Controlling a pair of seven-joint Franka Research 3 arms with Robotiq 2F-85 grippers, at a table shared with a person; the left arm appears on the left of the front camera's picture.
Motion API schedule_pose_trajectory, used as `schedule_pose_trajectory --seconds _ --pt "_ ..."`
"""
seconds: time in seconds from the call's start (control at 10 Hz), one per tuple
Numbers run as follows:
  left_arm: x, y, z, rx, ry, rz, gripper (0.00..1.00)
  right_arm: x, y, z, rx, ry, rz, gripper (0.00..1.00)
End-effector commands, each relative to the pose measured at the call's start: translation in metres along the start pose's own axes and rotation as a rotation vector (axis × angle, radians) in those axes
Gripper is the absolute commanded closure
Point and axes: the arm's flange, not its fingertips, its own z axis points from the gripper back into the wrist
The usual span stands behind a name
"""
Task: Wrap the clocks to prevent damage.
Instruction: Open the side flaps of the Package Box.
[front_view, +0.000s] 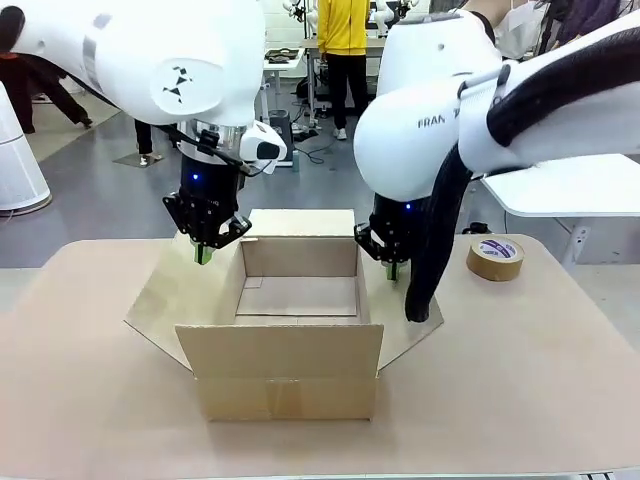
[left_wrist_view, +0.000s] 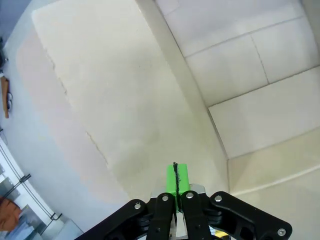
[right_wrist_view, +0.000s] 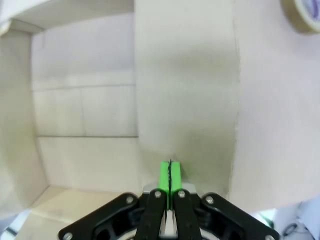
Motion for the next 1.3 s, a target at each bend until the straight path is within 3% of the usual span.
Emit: schedule_pose_trajectory --seconds 0.0,0.6,1.2 --pt "0.007 0.007 -0.030 -0.004 0.014 0.052 1.00 0.004 -0.004 -0.021 -0.032 -0.015 -0.053 0.99" --pt "0.012 0.029 -0.106 -0.062 0.090 0.111 1.00 0.008 -0.016 -0.075 -0.002 0.054 -0.087 0.99" --pt "0.006 0.036 -0.118 -0.190 -0.008 0.182 1.00 0.009 -0.014 -0.077 0.054 0.053 -0.069 0.99"
